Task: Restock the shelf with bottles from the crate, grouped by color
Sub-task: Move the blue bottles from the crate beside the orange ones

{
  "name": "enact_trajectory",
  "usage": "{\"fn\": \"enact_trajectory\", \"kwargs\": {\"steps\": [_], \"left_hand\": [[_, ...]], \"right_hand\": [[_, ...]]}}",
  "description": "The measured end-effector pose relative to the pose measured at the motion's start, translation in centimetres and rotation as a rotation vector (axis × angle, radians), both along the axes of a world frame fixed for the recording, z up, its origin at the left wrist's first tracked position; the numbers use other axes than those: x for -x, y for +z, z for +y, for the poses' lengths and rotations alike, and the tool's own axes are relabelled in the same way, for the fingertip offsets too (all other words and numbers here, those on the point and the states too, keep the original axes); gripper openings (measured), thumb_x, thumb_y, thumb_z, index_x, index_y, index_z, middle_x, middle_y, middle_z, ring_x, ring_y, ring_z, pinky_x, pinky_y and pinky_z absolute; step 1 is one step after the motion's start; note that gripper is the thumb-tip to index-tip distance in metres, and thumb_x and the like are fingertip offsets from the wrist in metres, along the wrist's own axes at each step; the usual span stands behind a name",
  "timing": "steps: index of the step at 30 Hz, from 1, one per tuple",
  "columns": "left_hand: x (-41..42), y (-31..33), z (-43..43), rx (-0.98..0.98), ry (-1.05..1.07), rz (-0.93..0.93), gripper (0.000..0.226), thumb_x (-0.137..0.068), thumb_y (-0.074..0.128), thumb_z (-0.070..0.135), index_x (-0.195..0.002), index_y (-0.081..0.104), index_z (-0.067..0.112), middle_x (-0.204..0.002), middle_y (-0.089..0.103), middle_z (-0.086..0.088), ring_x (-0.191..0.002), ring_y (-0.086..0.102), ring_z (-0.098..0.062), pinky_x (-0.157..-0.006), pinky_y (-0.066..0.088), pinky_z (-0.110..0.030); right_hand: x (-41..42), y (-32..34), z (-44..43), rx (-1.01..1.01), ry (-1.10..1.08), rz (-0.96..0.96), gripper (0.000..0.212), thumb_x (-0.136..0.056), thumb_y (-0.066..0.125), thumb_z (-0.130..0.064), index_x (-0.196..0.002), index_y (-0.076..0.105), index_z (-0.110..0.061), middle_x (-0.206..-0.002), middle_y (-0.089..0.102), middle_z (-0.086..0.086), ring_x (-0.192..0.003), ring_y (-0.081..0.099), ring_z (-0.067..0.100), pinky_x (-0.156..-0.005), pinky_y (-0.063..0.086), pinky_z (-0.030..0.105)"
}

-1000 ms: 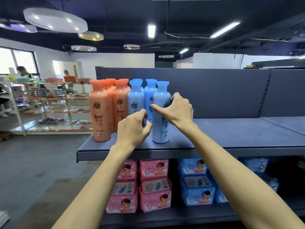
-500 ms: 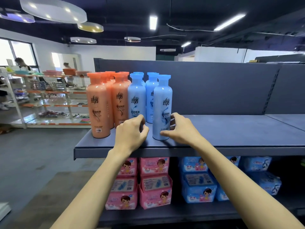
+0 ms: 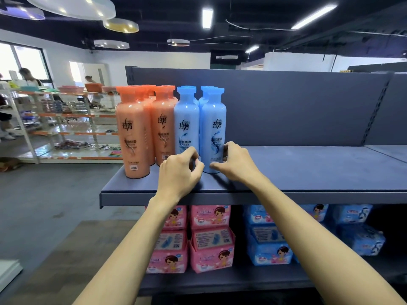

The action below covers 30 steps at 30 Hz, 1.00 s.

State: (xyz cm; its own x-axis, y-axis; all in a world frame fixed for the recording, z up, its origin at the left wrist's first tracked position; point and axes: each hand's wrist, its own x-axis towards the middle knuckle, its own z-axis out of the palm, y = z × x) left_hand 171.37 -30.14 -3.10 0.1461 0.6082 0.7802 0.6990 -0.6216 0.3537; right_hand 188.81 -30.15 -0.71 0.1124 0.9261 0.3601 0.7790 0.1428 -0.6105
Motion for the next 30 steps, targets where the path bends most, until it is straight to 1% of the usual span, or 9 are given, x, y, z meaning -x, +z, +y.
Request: {"fn": "enact_trajectory", "kwargs": {"steps": [2, 6, 9, 16, 20, 22, 25, 28, 30], "left_hand": [[0.1, -0.1, 0.1, 0.007, 0.001, 0.012, 0.011, -0.081, 0.053, 0.031, -0.077, 0.054, 0.021, -0.056, 0.056, 0.004, -0.054, 0.053, -0.024, -0.054, 0.048, -0.035], [0.1, -0.2, 0.2, 0.015, 0.004, 0.026, 0.01, -0.082, 0.054, 0.029, -0.077, 0.054, 0.021, -0.056, 0.057, 0.002, -0.054, 0.053, -0.023, -0.054, 0.048, -0.035], [0.2, -0.3, 0.2, 0.015, 0.013, 0.034, 0.01, -0.083, 0.056, 0.028, -0.076, 0.053, 0.02, -0.056, 0.057, 0.003, -0.054, 0.052, -0.024, -0.054, 0.048, -0.036], [0.0, -0.4, 0.2, 0.004, 0.024, 0.039, 0.013, -0.082, 0.051, 0.031, -0.077, 0.053, 0.019, -0.056, 0.056, 0.002, -0.055, 0.052, -0.027, -0.055, 0.048, -0.038], [-0.1, -0.4, 0.1, 0.002, 0.033, 0.04, 0.012, -0.082, 0.052, 0.029, -0.077, 0.053, 0.019, -0.055, 0.056, 0.002, -0.055, 0.052, -0.026, -0.056, 0.048, -0.037], [-0.1, -0.3, 0.0, -0.004, 0.036, 0.041, 0.012, -0.082, 0.052, 0.03, -0.077, 0.054, 0.019, -0.055, 0.055, 0.002, -0.055, 0.052, -0.026, -0.055, 0.048, -0.037], [-0.2, -0.2, -0.1, -0.001, 0.036, 0.036, 0.014, -0.082, 0.051, 0.031, -0.077, 0.055, 0.019, -0.055, 0.056, 0.002, -0.054, 0.052, -0.024, -0.055, 0.049, -0.037], [-0.2, 0.0, -0.6, 0.005, 0.028, 0.033, 0.018, -0.082, 0.052, 0.038, -0.079, 0.055, 0.021, -0.055, 0.056, 0.004, -0.055, 0.054, -0.022, -0.056, 0.05, -0.035], [-0.2, 0.3, -1.1, 0.022, -0.027, -0.001, 0.023, -0.082, 0.053, 0.047, -0.088, 0.056, 0.025, -0.056, 0.055, 0.004, -0.056, 0.054, -0.018, -0.056, 0.048, -0.031]], "right_hand": [[0.2, 0.0, 0.5, 0.0, -0.008, 0.012, 0.05, -0.078, 0.08, -0.03, -0.114, 0.053, -0.009, -0.113, 0.064, 0.008, -0.098, 0.062, 0.021, -0.081, 0.054, 0.033], [0.7, 0.3, 1.2, 0.006, -0.023, 0.019, 0.047, -0.081, 0.078, -0.027, -0.113, 0.051, -0.006, -0.111, 0.062, 0.009, -0.094, 0.058, 0.022, -0.07, 0.044, 0.028], [1.1, 0.5, 1.9, 0.018, -0.038, 0.031, 0.047, -0.081, 0.078, -0.025, -0.113, 0.05, -0.004, -0.111, 0.062, 0.011, -0.094, 0.059, 0.025, -0.071, 0.047, 0.03], [1.2, 0.7, 2.1, 0.033, -0.052, 0.013, 0.047, -0.082, 0.077, -0.025, -0.112, 0.049, -0.003, -0.111, 0.06, 0.011, -0.092, 0.056, 0.025, -0.068, 0.044, 0.031], [1.3, 0.7, 1.8, 0.03, -0.059, 0.014, 0.046, -0.081, 0.077, -0.026, -0.11, 0.048, -0.003, -0.111, 0.06, 0.013, -0.095, 0.059, 0.028, -0.072, 0.052, 0.036], [1.5, 0.7, 1.3, 0.036, -0.072, -0.019, 0.044, -0.084, 0.075, -0.027, -0.108, 0.047, -0.004, -0.112, 0.06, 0.015, -0.097, 0.059, 0.032, -0.074, 0.052, 0.039], [1.8, 0.1, 0.0, 0.029, -0.09, -0.137, 0.039, -0.09, 0.071, -0.029, -0.104, 0.041, -0.008, -0.115, 0.058, 0.016, -0.104, 0.056, 0.037, -0.075, 0.043, 0.036], [1.9, -0.4, -1.7, -0.037, -0.067, -0.218, 0.037, -0.091, 0.069, -0.031, -0.106, 0.045, -0.007, -0.111, 0.061, 0.015, -0.104, 0.057, 0.037, -0.074, 0.041, 0.036], [1.7, -0.3, -2.9, -0.056, -0.051, -0.238, 0.037, -0.092, 0.067, -0.031, -0.112, 0.049, -0.005, -0.106, 0.064, 0.014, -0.101, 0.059, 0.036, -0.073, 0.042, 0.036]]}}
